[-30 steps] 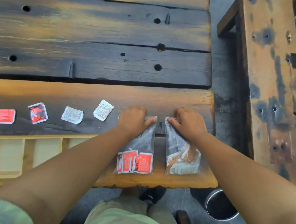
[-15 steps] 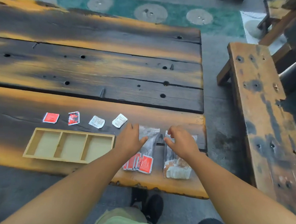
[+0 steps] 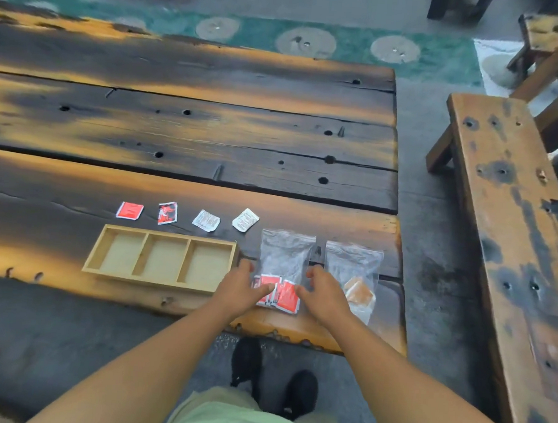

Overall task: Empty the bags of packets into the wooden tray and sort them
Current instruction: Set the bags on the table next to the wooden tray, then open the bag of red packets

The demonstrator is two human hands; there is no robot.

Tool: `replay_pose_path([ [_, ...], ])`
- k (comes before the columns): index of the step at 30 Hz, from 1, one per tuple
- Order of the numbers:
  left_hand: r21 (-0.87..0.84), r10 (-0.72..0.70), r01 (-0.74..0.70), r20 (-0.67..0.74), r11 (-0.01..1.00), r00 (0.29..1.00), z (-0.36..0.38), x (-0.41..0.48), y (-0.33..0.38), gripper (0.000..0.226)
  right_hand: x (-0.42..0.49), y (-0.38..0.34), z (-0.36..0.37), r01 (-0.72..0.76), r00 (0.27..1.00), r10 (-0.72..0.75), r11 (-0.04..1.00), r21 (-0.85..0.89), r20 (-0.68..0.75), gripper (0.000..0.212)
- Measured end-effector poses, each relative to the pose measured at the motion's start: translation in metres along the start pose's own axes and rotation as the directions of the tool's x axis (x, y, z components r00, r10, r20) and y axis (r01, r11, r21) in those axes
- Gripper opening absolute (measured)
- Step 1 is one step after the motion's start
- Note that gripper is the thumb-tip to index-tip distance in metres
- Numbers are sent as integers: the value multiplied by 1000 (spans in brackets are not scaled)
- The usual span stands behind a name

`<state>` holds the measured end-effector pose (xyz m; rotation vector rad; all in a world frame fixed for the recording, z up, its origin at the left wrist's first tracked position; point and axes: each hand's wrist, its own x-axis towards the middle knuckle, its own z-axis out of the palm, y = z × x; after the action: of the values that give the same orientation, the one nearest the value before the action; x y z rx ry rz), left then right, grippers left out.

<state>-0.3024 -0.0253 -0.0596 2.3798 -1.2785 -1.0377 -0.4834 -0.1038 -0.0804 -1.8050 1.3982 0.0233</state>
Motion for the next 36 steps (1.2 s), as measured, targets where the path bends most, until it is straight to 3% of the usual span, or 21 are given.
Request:
replay_pose_path([
  [4,-141,-48,58,77,988,996,7,11,-9,68,5,1,19,-73,996,69,994,82,51,54],
  [7,-250,-90,119,123,961,988,12,26,-14,62,10,0,27,-124,992,123,979,161,13,59],
  [11,-361,-152,204,167,910,974,21,41,-24,59,12,-1,36,-251,964,266,897,363,8,60],
  [15,-434,-151,217,181,874,972,29,51,-31,55,13,1,49,-329,935,353,834,442,31,59],
  [18,-476,-108,203,220,856,970,28,48,-29,37,14,0,52,-324,934,356,813,484,27,43],
  [22,-514,-61,181,241,839,969,27,43,-29,21,12,1,52,-323,940,339,827,459,52,44],
  [29,-526,27,127,275,841,961,17,30,-31,24,1,-3,38,-306,949,294,784,540,112,26],
  [36,-688,-62,148,147,711,987,-4,10,-27,20,-10,-28,13,-222,974,144,733,643,173,23],
])
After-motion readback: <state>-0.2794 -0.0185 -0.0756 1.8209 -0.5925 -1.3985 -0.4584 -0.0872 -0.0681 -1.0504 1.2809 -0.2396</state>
